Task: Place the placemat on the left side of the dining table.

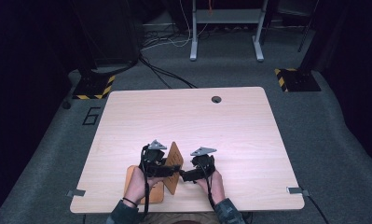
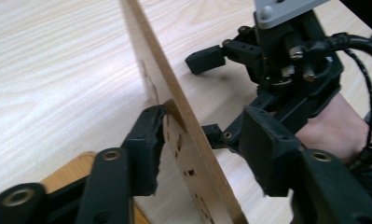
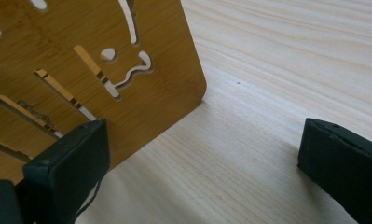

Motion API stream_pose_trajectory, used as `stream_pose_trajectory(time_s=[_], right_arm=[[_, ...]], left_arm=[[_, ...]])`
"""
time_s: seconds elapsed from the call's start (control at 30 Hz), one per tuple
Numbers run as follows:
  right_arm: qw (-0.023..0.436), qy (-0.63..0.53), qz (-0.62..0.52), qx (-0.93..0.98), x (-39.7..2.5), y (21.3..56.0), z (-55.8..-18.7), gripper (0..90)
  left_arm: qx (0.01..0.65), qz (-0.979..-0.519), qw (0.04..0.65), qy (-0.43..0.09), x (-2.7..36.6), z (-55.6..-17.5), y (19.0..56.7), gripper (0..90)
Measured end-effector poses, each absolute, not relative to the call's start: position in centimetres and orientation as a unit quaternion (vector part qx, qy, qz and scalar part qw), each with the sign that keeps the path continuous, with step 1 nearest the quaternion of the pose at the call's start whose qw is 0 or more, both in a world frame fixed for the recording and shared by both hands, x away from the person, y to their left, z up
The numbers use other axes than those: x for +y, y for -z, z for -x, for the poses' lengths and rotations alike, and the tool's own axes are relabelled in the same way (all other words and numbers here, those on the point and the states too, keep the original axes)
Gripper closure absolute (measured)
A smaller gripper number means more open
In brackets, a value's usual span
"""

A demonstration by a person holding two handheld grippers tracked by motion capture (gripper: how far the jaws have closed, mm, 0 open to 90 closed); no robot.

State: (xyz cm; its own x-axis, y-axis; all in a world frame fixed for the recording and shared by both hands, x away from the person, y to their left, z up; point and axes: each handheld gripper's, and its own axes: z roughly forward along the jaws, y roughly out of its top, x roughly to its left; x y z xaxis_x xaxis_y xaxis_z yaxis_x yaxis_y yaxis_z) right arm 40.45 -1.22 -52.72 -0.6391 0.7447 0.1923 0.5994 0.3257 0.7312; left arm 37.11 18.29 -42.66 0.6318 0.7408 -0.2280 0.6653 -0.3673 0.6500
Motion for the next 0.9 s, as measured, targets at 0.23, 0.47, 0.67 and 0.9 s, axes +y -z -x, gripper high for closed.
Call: stream_pose_trajectory(time_s=[0.23,0.47,0.67,0.9], right_arm=[[0.103,-0.402,-0.424,0.805,-1.8,52.8,-40.3,0.7],[0.115,-0.403,-0.436,0.796,-2.7,52.7,-39.8,0.7],[0.132,-0.416,-0.443,0.783,-4.2,52.5,-39.0,2.0],[0.149,-0.422,-0.455,0.770,-6.8,52.4,-38.2,2.8]], left_arm=[[0.434,-0.825,0.357,-0.065,18.0,-38.1,42.9,60.1],[0.438,-0.822,0.358,-0.067,17.9,-39.0,43.0,72.0],[0.430,-0.820,0.376,-0.041,17.7,-39.7,43.1,85.7],[0.426,-0.818,0.383,-0.047,17.5,-39.9,43.1,86.1]])
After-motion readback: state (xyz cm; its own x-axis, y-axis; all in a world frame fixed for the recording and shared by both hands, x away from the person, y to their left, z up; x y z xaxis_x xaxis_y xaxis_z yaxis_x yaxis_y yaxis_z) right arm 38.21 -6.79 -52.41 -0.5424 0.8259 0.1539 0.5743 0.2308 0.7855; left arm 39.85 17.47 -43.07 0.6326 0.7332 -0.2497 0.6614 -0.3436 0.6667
